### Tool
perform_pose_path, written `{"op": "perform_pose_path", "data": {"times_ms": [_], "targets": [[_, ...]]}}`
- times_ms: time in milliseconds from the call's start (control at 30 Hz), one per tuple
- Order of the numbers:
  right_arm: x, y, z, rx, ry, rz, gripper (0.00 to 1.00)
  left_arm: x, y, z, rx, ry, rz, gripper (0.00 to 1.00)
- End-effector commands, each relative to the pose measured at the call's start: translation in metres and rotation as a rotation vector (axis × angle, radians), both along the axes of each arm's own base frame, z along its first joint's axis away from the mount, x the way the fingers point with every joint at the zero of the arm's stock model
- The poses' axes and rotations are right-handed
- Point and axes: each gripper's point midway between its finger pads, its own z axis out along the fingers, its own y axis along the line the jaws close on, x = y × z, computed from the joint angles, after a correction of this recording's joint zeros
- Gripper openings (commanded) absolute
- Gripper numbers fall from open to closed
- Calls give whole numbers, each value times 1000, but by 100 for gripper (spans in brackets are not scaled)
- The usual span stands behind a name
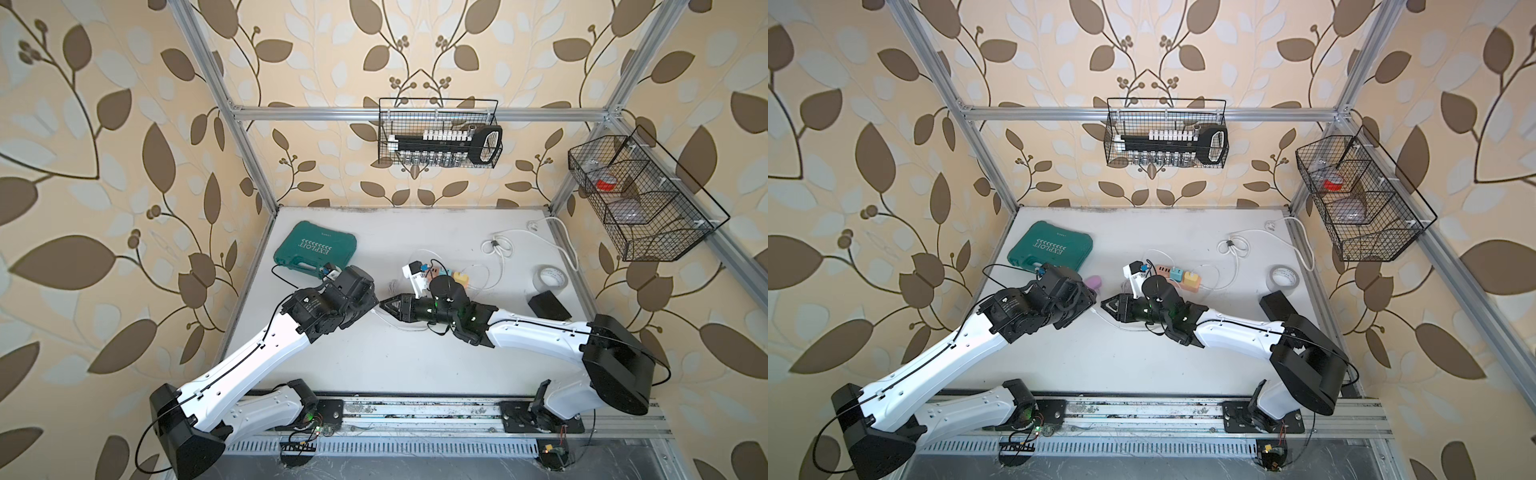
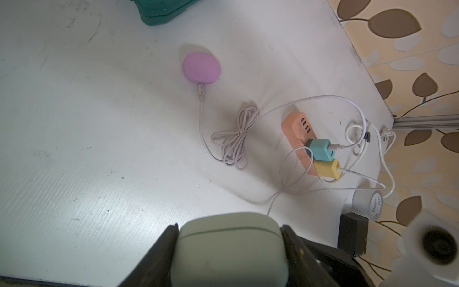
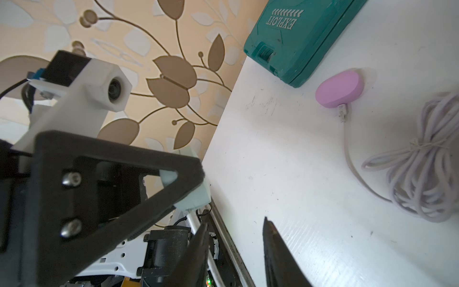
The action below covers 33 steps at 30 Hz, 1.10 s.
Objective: Charge the bluetooth headset
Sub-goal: Insert the charging cable into the bluetooth headset.
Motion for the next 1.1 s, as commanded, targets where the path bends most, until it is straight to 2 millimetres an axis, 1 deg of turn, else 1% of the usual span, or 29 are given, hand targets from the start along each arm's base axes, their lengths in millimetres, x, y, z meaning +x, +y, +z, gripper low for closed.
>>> {"op": "perform_pose_path", "data": {"times_ms": [0,200,333,467,533,667,733,833,900,967,1067], "targets": [[-16,14,5,3,-35,110,37,-2,-3,12,-22,-26,-23,0],[-27,26,5,21,-40,162,35,-3,-4,12,-29,-24,-27,0],[-24,28,5,21,-44,153,31,-3,-5,12,-37,-22,-32,0],[-19,29,8,29,-50,125,19,-5,-9,10,-51,-11,-45,0],[-15,30,10,29,-54,114,11,-6,-12,7,-60,-1,-52,0],[-10,34,13,42,-52,114,4,-7,-16,4,-78,10,-67,0],[-5,33,15,49,-51,117,0,-8,-17,5,-77,8,-78,0],[4,25,20,65,-44,98,0,-10,-15,7,-78,3,-84,0],[5,27,19,48,-39,103,0,-10,-15,9,-81,-3,-87,0],[5,30,16,49,-22,106,0,-9,-16,11,-84,-6,-87,0],[8,32,5,30,81,67,0,-8,-16,9,-76,-5,-84,0]]}}
